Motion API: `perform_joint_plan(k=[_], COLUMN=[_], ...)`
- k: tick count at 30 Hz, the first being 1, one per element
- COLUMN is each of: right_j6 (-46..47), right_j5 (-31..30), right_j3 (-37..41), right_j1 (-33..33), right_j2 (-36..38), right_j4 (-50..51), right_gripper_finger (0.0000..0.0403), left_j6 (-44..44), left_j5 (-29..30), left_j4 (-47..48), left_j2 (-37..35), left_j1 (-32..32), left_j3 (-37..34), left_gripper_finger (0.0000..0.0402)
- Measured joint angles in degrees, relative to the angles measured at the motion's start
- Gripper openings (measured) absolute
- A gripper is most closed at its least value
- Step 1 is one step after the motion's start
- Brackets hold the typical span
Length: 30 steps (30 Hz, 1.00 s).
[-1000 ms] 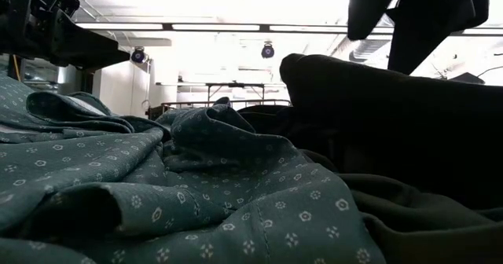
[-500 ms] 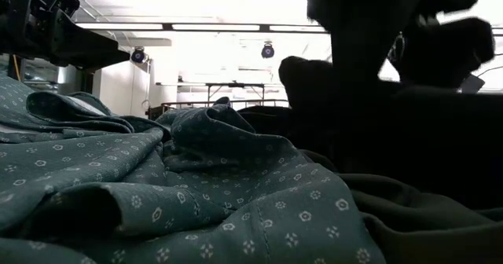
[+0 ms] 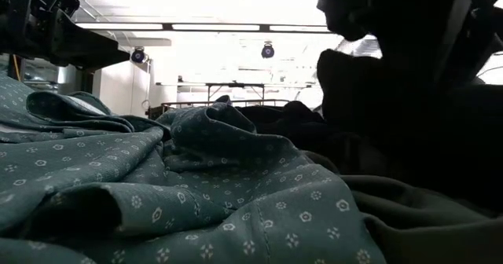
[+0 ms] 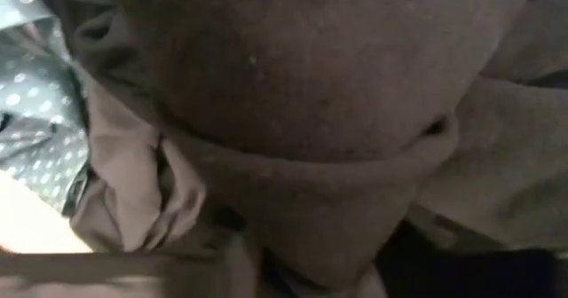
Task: Pick & Place Cloths
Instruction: Put the black shirt into the blue laundry organizer
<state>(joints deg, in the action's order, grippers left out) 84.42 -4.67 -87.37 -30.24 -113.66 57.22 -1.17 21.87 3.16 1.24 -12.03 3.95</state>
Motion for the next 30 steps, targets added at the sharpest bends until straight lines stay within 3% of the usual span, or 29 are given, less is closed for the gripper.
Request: perform_joint_plan(k=[4,9,17,30], right_j6=[-0.86,-1.68,-5.32,-24.56], right_j5=[0.23,-3.09,-14.22,-34.41], right_j3=[0.00,-0.98,-2.63,-6.30], right_j1=[-0.13,-0.52,-0.94,-0.35], right_j2=[2.21,7.29,18.56,37.14], right_j4=[0.21,0.25,1.52,1.23], right_gripper_finger=[0.0034,0.0032,0.0032,0.0032], left_j6=[-0.01,-0.01,-0.01,-0.01], left_j5=[0.00,0.00,0.00,0.00], left_j4=[0.00,0.00,0.00,0.00], left_j2=[0.02,0.00,0.00,0.02], left_j1=[0.00,0.00,0.00,0.00], left_j3=[0.00,0.00,0.00,0.00], left_gripper_finger=[0.0252,0.0252,0.0252,0.0252])
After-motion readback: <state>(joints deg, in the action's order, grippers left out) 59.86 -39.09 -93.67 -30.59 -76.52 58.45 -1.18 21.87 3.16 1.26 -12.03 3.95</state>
